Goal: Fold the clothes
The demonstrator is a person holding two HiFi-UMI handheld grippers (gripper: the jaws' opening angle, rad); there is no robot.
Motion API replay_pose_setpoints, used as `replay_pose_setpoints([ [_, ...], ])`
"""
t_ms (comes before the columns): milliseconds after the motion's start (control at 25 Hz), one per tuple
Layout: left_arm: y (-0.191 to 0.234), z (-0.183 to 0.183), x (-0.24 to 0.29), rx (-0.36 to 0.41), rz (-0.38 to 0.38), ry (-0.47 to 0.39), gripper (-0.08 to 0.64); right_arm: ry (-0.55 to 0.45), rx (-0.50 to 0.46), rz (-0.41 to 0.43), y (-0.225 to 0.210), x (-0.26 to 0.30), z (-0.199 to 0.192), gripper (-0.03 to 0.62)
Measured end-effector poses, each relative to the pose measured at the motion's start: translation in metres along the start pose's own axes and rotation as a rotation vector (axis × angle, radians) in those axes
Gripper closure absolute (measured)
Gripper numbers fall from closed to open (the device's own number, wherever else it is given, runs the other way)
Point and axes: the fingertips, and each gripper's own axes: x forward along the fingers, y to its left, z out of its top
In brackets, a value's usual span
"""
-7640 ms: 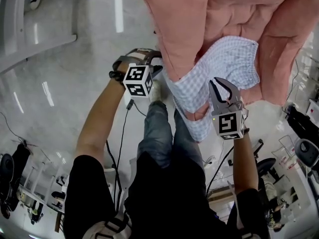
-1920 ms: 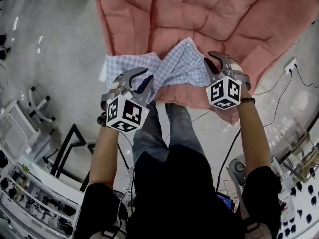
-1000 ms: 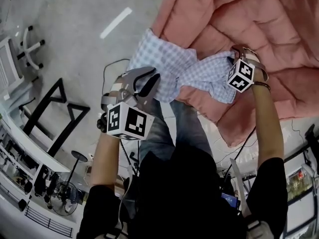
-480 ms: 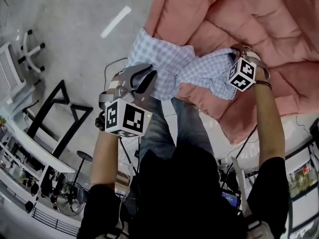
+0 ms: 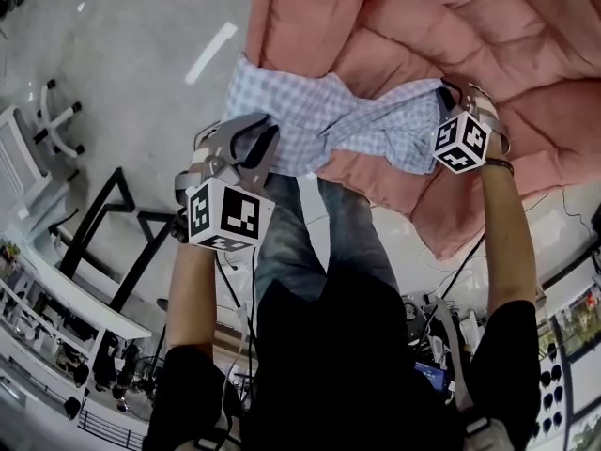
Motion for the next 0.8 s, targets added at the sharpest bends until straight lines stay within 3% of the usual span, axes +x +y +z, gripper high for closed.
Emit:
replay_pose_setpoints([
  [280,-0.004,0.000,0.006,0.029,0.000,0.019,0.477,0.043,0.136,-0.222,-0.024,-0.048,-0.033,0.541],
  [520,0.000,-0.001,0.009,0.075,-0.023,0.035,0.477,0.071,0.206,-0.329,-0.016,-0.091,-0.059,0.541],
  [800,-0.004,0.006,0.009,0.130,-0.065,0.054,0.477,0.074,0.237,-0.405,0.007,-0.129,-0.058,0.541],
])
